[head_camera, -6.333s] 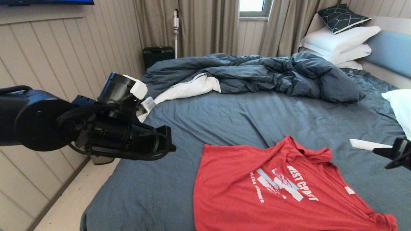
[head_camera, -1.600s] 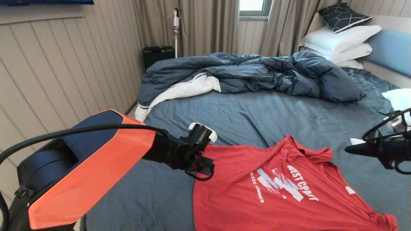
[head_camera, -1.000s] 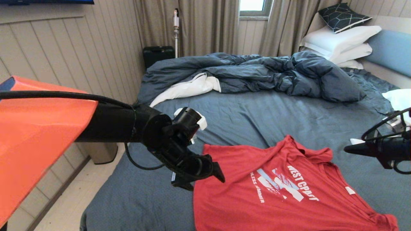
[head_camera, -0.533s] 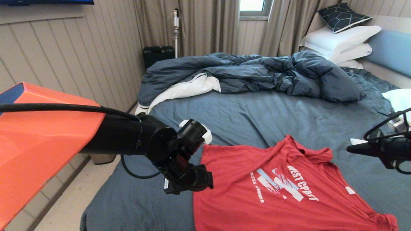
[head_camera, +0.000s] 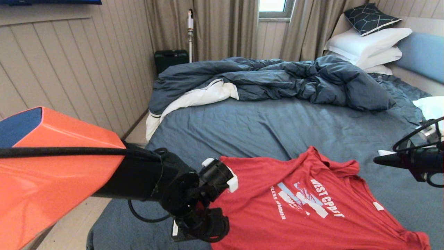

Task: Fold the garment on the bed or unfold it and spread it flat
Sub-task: Unford the red T-shirt

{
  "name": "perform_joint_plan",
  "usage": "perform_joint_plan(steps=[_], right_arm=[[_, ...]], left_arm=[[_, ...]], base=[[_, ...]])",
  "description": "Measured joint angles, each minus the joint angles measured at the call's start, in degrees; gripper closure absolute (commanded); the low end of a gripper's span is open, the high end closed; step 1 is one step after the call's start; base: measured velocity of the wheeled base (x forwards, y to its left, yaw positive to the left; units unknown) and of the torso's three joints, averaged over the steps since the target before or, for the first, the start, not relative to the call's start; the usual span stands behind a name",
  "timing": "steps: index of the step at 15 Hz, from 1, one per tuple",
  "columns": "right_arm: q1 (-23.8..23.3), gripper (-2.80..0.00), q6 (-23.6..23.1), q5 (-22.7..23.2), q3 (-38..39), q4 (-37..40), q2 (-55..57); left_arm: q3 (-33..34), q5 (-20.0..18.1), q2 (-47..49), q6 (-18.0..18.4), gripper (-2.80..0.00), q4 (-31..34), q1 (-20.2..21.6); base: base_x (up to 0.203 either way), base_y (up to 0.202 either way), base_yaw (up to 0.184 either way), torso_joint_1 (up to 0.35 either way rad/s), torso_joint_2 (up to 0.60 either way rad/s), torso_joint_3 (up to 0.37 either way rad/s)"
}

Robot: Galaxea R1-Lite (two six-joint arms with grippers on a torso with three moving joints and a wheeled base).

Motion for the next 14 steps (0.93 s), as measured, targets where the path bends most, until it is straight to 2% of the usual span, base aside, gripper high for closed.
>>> perform_joint_plan(steps=[3, 5, 7, 10, 12, 14], right_arm=[[-0.3, 0.0, 0.0, 0.0, 0.5, 0.0, -0.2], [-0.1, 0.0, 0.0, 0.0, 0.6, 0.0, -0.2], [-0.2, 0.0, 0.0, 0.0, 0.6, 0.0, -0.1], [-0.1, 0.0, 0.1, 0.0, 0.6, 0.0, -0.1], [-0.2, 0.0, 0.1, 0.0, 0.8, 0.0, -0.1], [-0.3, 0.0, 0.1, 0.2, 1.0, 0.0, -0.3]], left_arm=[[3.6, 0.3, -0.7, -0.3, -2.8, -3.0, -6.2], [5.4, 2.8, 0.0, 0.5, -2.8, -7.0, -7.6], [6.9, 3.6, 0.5, 2.7, -2.8, -10.9, -6.2], [5.9, 3.9, 1.6, 6.5, -2.8, -13.8, -0.9], [4.5, 5.6, 2.8, 5.7, -2.8, -14.2, -0.2], [2.6, 9.3, 4.4, 4.0, -2.8, -13.7, -0.1]], base=[[0.0, 0.0, 0.0, 0.0, 0.0, 0.0], [0.0, 0.0, 0.0, 0.0, 0.0, 0.0], [0.0, 0.0, 0.0, 0.0, 0.0, 0.0], [0.0, 0.0, 0.0, 0.0, 0.0, 0.0], [0.0, 0.0, 0.0, 0.0, 0.0, 0.0], [0.0, 0.0, 0.0, 0.0, 0.0, 0.0]])
